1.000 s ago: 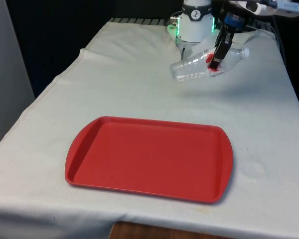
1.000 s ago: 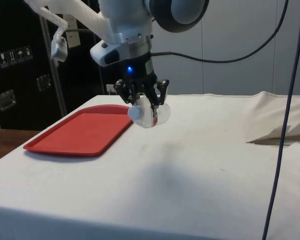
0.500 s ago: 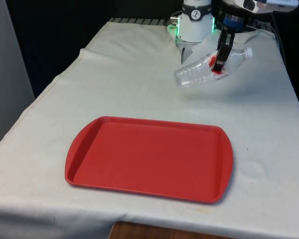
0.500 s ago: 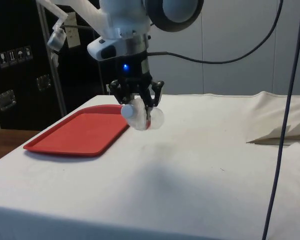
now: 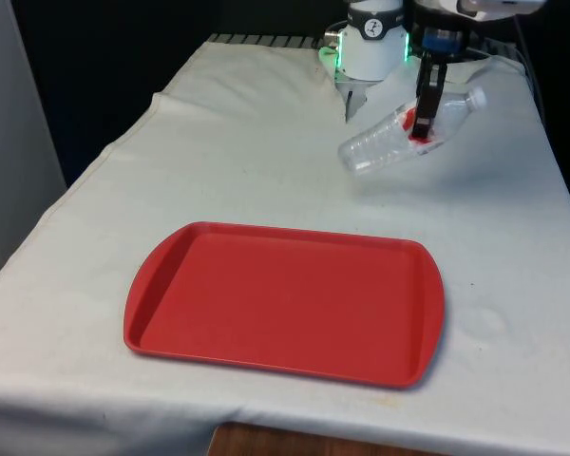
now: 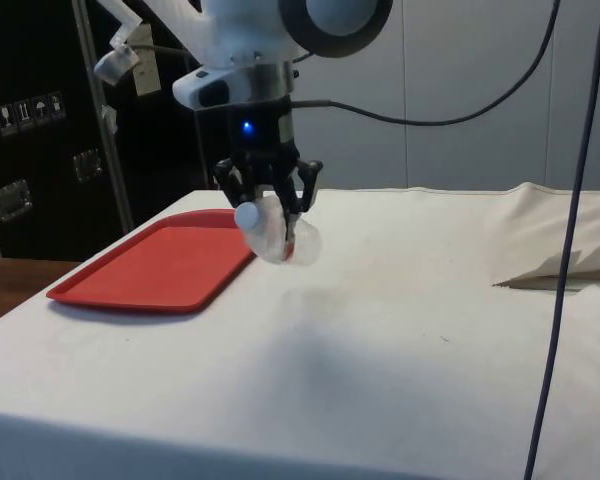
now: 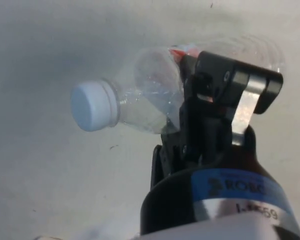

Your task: Place the bottle upright on the tray.

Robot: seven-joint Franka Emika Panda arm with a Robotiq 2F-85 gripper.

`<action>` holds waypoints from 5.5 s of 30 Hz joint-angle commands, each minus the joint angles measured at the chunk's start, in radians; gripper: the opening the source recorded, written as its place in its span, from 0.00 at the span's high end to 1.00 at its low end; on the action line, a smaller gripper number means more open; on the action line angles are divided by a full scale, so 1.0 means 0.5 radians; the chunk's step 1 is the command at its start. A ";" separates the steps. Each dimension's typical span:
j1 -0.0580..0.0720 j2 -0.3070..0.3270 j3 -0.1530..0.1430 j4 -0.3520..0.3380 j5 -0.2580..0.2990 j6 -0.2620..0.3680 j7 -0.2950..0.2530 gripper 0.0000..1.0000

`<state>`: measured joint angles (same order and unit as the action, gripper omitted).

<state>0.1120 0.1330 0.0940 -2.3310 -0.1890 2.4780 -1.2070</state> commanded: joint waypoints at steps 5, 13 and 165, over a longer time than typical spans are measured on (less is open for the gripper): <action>-0.014 0.006 0.000 -0.004 0.142 0.052 -0.134 0.66; -0.014 0.014 -0.012 0.006 0.318 0.066 -0.302 0.66; -0.082 0.396 -0.774 0.650 2.328 -1.386 -2.472 0.66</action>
<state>0.0760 0.3270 -0.2940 -2.0120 0.9710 1.7920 -2.4390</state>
